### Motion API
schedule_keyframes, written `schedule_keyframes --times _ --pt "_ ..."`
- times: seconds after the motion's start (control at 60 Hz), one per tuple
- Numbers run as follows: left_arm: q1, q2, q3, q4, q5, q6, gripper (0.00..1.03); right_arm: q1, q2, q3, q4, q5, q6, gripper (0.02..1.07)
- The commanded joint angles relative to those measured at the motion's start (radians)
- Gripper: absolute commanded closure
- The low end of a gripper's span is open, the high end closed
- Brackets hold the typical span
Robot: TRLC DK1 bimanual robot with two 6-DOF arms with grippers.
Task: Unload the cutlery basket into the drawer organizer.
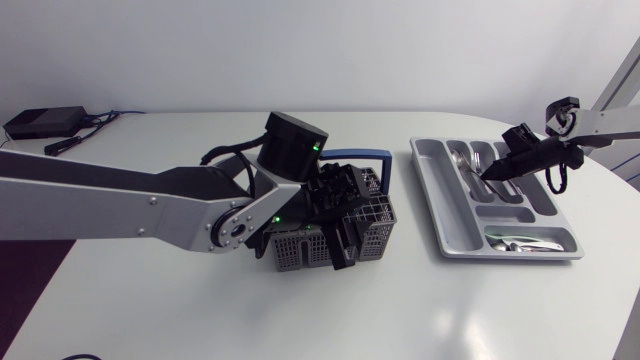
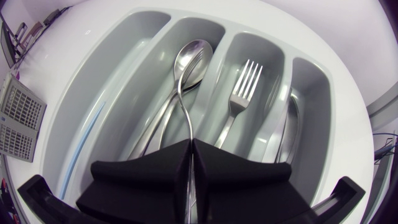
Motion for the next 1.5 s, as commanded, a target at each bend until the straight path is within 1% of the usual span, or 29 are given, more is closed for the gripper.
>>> schedule_keyframes --times 0.0,0.333,0.5,0.55,0.683,0.733,0.867,0.883,0.917,1.017,1.067,1.1,1.2,1.483 --pt "0.0 -0.022 -0.01 0.004 -0.006 0.012 0.4 -0.013 0.011 -0.007 -0.023 -0.013 -0.014 1.01" --pt "-0.005 -0.019 -0.01 0.007 -0.006 0.012 0.4 -0.029 -0.055 -0.047 -0.027 -0.067 -0.009 1.01" --pt "-0.005 -0.019 -0.01 0.007 -0.007 0.012 0.4 -0.037 -0.095 -0.068 0.002 -0.075 0.03 1.01" --pt "-0.005 -0.02 -0.012 0.007 -0.007 0.011 0.4 -0.039 -0.11 -0.082 0.029 -0.059 0.053 1.01" --pt "-0.002 -0.022 -0.015 0.007 -0.007 0.009 0.4 -0.031 -0.152 -0.15 0.134 0.045 0.109 1.01" --pt "-0.002 -0.022 -0.015 0.007 -0.007 0.008 0.4 -0.022 -0.162 -0.168 0.148 0.056 0.118 1.01" --pt "-0.002 -0.023 -0.013 0.005 -0.007 0.008 0.4 0.007 -0.164 -0.179 0.138 0.053 0.099 1.01" --pt "-0.002 -0.025 -0.015 0.005 -0.007 0.008 0.4 0.009 -0.162 -0.18 0.138 0.051 0.095 1.0" --pt "-0.002 -0.026 -0.015 0.005 -0.007 0.008 0.4 0.014 -0.161 -0.185 0.138 0.048 0.084 0.94" --pt "0.0 -0.029 -0.019 0.005 -0.007 0.008 0.4 0.03 -0.149 -0.183 0.137 0.048 0.046 0.66" --pt "0.0 -0.029 -0.023 0.005 -0.007 0.008 0.4 0.035 -0.139 -0.179 0.137 0.048 0.029 0.58" --pt "0.0 -0.031 -0.026 0.007 -0.007 0.008 0.4 0.037 -0.133 -0.173 0.137 0.048 0.021 0.56" --pt "0.001 -0.031 -0.029 0.01 -0.007 0.008 0.4 0.038 -0.103 -0.136 0.109 0.05 -0.003 0.56" --pt "0.001 -0.031 -0.027 0.011 -0.007 0.008 0.4 0.046 -0.034 -0.076 0.08 0.07 -0.039 0.57"
